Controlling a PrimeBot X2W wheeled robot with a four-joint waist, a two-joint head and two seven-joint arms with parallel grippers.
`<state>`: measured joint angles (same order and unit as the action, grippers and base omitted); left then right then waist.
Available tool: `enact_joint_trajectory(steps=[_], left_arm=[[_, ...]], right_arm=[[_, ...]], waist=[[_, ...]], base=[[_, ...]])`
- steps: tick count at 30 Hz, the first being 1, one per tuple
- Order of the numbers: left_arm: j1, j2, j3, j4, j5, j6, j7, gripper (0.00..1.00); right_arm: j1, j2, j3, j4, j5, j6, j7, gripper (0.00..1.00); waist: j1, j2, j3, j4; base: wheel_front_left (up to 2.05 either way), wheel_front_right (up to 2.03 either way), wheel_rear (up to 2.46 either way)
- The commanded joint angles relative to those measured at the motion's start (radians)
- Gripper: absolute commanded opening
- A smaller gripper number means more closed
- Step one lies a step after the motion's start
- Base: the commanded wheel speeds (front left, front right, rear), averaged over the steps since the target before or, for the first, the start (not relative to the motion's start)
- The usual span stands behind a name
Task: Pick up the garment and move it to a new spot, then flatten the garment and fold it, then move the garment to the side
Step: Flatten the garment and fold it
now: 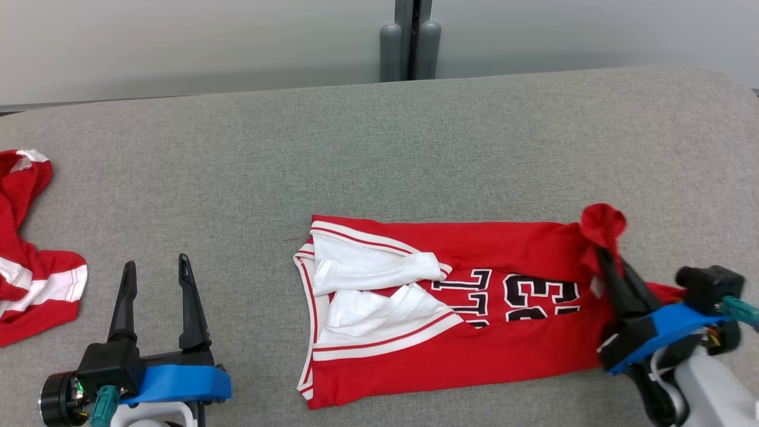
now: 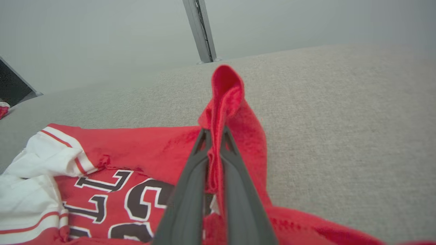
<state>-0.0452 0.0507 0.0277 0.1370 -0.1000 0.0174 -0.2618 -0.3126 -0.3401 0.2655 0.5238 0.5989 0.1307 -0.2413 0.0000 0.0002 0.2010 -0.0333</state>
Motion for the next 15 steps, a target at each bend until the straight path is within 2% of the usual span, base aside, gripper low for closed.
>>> enact_joint_trajectory(steps=[1, 7, 15], left_arm=[[0.003, -0.001, 0.001, 0.001, -0.004, 0.002, -0.004, 1.00], [0.003, 0.000, -0.006, 0.005, -0.003, -0.002, -0.004, 1.00], [-0.013, -0.001, -0.020, 0.016, -0.011, -0.005, -0.004, 1.00]], right_arm=[[0.000, 0.014, 0.019, -0.022, 0.003, 0.000, 0.010, 0.00], [-0.028, 0.081, 0.109, -0.092, -0.002, 0.000, 0.042, 0.00], [-0.074, 0.158, 0.211, -0.117, -0.008, 0.000, 0.061, 0.00]], waist=[[0.0000, -0.0002, -0.001, 0.000], [0.0000, -0.0002, -0.007, 0.003], [0.0000, -0.0002, 0.000, 0.025]], base=[[0.00, 0.00, 0.00], [0.00, 0.00, 0.00], [0.00, 0.00, 0.00]])
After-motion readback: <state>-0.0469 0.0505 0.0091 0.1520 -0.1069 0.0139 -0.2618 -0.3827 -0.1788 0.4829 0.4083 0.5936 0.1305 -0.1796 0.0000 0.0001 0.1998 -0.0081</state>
